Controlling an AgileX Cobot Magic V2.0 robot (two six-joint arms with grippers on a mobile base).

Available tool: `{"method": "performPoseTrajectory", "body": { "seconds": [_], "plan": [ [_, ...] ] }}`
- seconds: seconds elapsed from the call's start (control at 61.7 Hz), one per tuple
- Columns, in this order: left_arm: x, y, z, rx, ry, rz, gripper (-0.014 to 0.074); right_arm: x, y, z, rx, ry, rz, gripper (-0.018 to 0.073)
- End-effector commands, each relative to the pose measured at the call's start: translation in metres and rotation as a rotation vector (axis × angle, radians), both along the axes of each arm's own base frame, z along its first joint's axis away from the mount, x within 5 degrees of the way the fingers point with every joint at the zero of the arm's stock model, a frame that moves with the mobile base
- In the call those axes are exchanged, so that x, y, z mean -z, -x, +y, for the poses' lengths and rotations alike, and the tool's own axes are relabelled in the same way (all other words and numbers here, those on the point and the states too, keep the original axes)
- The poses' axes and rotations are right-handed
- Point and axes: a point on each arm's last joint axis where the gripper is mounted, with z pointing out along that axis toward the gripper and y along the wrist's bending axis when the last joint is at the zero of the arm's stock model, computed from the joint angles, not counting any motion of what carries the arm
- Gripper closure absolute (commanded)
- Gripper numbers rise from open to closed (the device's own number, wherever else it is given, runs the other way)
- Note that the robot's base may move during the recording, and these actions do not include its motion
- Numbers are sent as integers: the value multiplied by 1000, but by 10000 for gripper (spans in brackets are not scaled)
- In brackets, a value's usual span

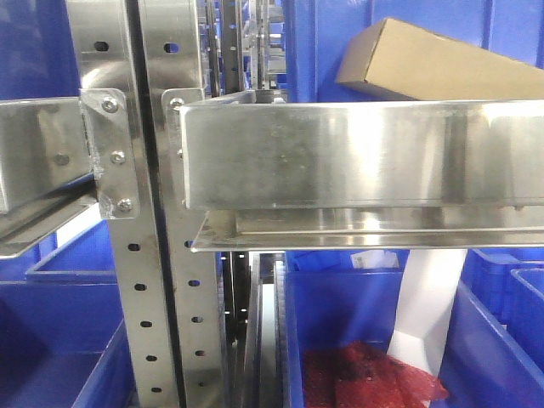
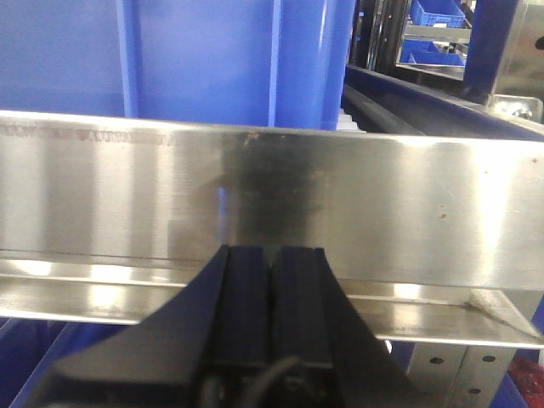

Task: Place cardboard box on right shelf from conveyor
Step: 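Withdraw the right gripper from the box on the shelf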

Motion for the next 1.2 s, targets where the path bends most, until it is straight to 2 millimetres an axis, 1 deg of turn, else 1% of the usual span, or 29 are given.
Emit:
{"method": "performPoseTrajectory", "body": {
  "seconds": [0.0, 0.113, 0.259, 0.34, 0.421, 0.583, 1.183],
  "plan": [
    [-5, 0, 1, -8, 7, -89, 713, -1, 10, -10, 86, -32, -167, 503],
    [-5, 0, 1, -8, 7, -89, 713, 34, 27, -20, 180, -49, -212, 503],
    [-5, 0, 1, -8, 7, -89, 713, 83, 41, -26, 244, -3, -218, 503],
    [-5, 0, 1, -8, 7, -89, 712, 104, 46, -27, 262, -1, -230, 503],
    [-5, 0, 1, -8, 7, -89, 713, 121, 50, -27, 272, -2, -240, 503],
    [-5, 0, 1, -8, 7, -89, 713, 146, 53, -29, 298, -4, -284, 503],
    [-5, 0, 1, -8, 7, -89, 713, 148, 52, -29, 298, 0, -264, 503]
  ]
}}
